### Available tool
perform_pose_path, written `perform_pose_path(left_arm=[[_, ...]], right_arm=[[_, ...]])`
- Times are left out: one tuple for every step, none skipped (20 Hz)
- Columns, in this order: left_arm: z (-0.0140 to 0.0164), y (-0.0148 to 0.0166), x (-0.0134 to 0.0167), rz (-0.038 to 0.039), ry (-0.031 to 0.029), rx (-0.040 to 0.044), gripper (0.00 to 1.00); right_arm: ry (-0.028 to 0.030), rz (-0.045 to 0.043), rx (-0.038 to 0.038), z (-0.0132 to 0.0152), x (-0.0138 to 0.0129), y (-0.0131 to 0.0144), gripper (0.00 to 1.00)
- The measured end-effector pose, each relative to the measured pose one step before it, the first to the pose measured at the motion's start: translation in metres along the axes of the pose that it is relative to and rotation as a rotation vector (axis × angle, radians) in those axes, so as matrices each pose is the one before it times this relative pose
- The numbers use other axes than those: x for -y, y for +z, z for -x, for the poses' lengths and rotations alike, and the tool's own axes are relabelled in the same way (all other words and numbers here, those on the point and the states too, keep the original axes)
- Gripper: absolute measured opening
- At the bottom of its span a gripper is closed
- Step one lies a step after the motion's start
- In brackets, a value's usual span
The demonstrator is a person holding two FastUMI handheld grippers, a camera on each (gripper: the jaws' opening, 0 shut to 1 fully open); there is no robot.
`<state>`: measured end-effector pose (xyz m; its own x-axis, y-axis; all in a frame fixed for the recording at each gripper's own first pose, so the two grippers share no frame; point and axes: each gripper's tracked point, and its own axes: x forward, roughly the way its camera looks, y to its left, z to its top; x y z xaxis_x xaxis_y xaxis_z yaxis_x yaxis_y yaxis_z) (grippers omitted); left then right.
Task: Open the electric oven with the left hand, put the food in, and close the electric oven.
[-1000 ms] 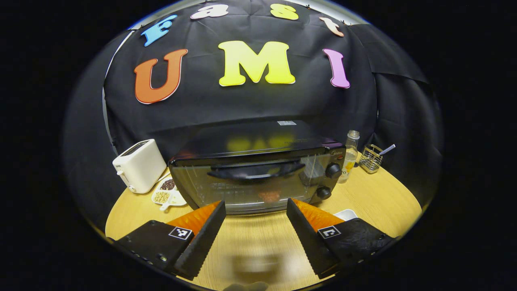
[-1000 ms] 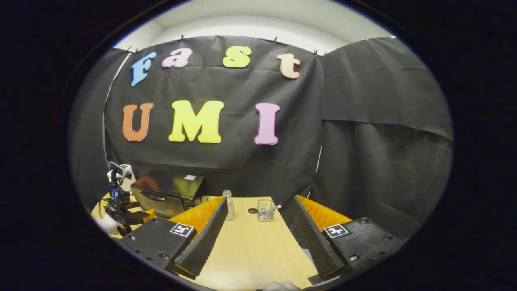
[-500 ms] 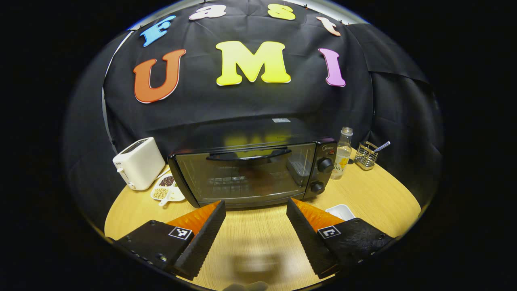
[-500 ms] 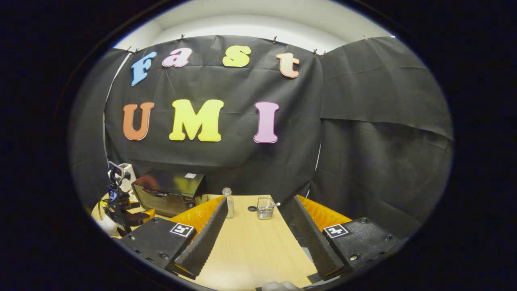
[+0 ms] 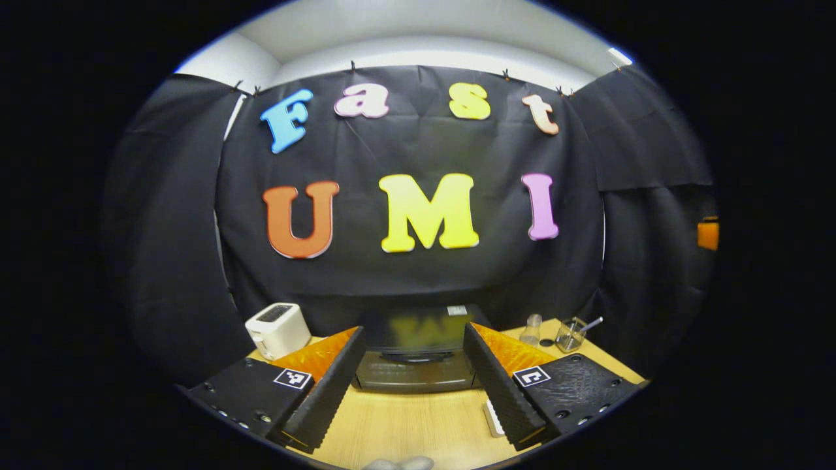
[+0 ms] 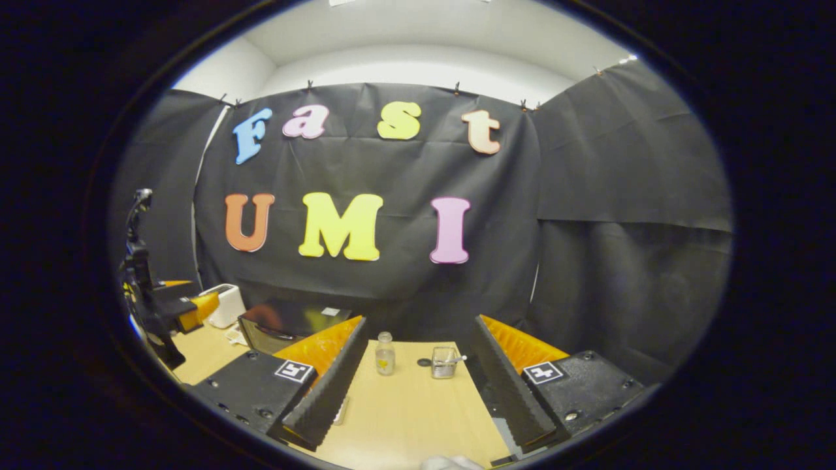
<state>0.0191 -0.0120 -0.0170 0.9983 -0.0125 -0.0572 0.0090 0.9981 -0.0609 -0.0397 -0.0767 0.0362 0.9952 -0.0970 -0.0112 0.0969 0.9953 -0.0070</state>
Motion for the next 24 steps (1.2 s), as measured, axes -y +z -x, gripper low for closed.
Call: perform_pose_path(left_arm=[[0.01346,0.01453,-0.00058,0.00075,0.01506,0.00774,0.96],[0.01289,0.01086,-0.00374,0.00322,0.02178,0.01268,0.96],[0.01066,0.01414,-0.00134,0.00554,0.01223,0.02464,0.96],[0.01078,0.01202,0.00070,0.00684,0.00683,0.02379,0.96],[0.00866,0.00953,0.00094,-0.00045,0.00617,0.02412,0.96],[0.00902,0.00488,-0.00023,-0.00446,0.00604,0.00771,0.96],[0.00688,0.00301,0.00114,-0.00860,0.00670,0.01026,0.96],[0.00432,0.00265,0.00047,-0.01170,0.00761,0.00620,0.96],[0.00384,-0.00020,0.00062,-0.00712,0.00725,0.00166,0.96],[0.00142,-0.00270,0.00299,0.00225,0.00045,-0.00913,0.96],[0.00192,-0.00233,0.00356,0.00657,-0.00271,-0.01514,0.96],[0.00116,-0.00228,0.00234,0.00677,-0.00330,-0.00793,0.96],[0.00029,0.00121,0.00026,0.00089,0.00051,-0.00295,0.96],[0.00097,0.00152,-0.00042,-0.00315,0.00394,-0.00076,0.96],[-0.00157,-0.00014,0.00064,-0.00293,-0.00214,0.00131,0.96],[-0.00059,0.00004,0.00203,-0.00278,-0.00285,0.00281,0.96],[0.00101,0.00152,0.00205,-0.00155,-0.00337,0.00430,0.96],[-0.00038,0.00102,0.00226,-0.00013,-0.00586,-0.00265,0.96],[-0.00110,-0.00044,0.00019,0.00043,-0.00357,0.00421,0.96],[-0.00145,0.00075,-0.00007,0.00024,-0.00236,0.00235,0.96],[0.00018,0.00097,0.00033,0.00082,-0.00046,0.00162,0.96],[0.00040,0.00090,0.00058,0.00178,-0.00453,0.00349,0.96],[-0.00010,0.00202,-0.00096,0.00099,-0.00045,0.00317,0.96],[-0.00069,0.00065,-0.00074,-0.00123,-0.00029,0.00155,0.96]], right_arm=[[0.01547,-0.00165,0.02111,0.00114,0.00066,0.00736,1.00],[0.01188,-0.00072,0.01250,0.00036,0.00151,0.00060,1.00],[0.01495,-0.00048,0.01203,0.00065,-0.00105,0.00318,1.00],[0.00856,-0.00371,0.00961,-0.00048,0.00047,0.00261,1.00],[0.00961,-0.00996,0.00610,-0.00031,0.00065,0.00204,1.00],[0.00965,-0.01408,0.00226,0.00082,0.00008,-0.00003,1.00],[0.00762,-0.01146,0.00013,0.00017,0.00056,-0.00034,1.00],[0.00186,-0.00906,-0.00050,-0.00042,0.00285,-0.00143,1.00],[0.00037,-0.00339,-0.00105,-0.00040,0.00336,-0.00083,1.00],[-0.00492,0.00054,-0.00126,0.00010,0.00420,-0.00124,1.00],[-0.00358,-0.00110,-0.00089,-0.00003,0.00286,0.00036,1.00],[0.00157,-0.00380,0.00505,0.00124,0.00079,0.00054,1.00],[0.00024,-0.00247,0.00660,0.00137,0.00162,0.00301,1.00],[-0.00709,0.00174,0.00121,-0.00029,0.00262,-0.00105,1.00],[-0.00547,0.00328,0.00146,-0.00025,0.00207,-0.00048,1.00],[-0.00466,-0.00143,0.00054,-0.00006,0.00088,-0.00003,1.00],[-0.00093,-0.00494,-0.00250,0.00091,0.00048,0.00062,1.00],[0.00030,-0.00643,-0.00367,-0.00032,-0.00038,-0.00200,1.00],[-0.00003,-0.00388,-0.00463,0.00098,-0.00034,-0.00089,1.00],[-0.00388,-0.00257,-0.00628,-0.00070,0.00161,-0.00209,1.00],[-0.00287,-0.00221,-0.00382,-0.00002,0.00041,-0.00080,1.00],[-0.00049,-0.00355,-0.00347,0.00060,0.00023,-0.00056,1.00],[0.00046,-0.00391,-0.00201,0.00069,-0.00050,-0.00023,1.00],[-0.00118,-0.00374,-0.00185,-0.00078,-0.00098,-0.00095,1.00]])
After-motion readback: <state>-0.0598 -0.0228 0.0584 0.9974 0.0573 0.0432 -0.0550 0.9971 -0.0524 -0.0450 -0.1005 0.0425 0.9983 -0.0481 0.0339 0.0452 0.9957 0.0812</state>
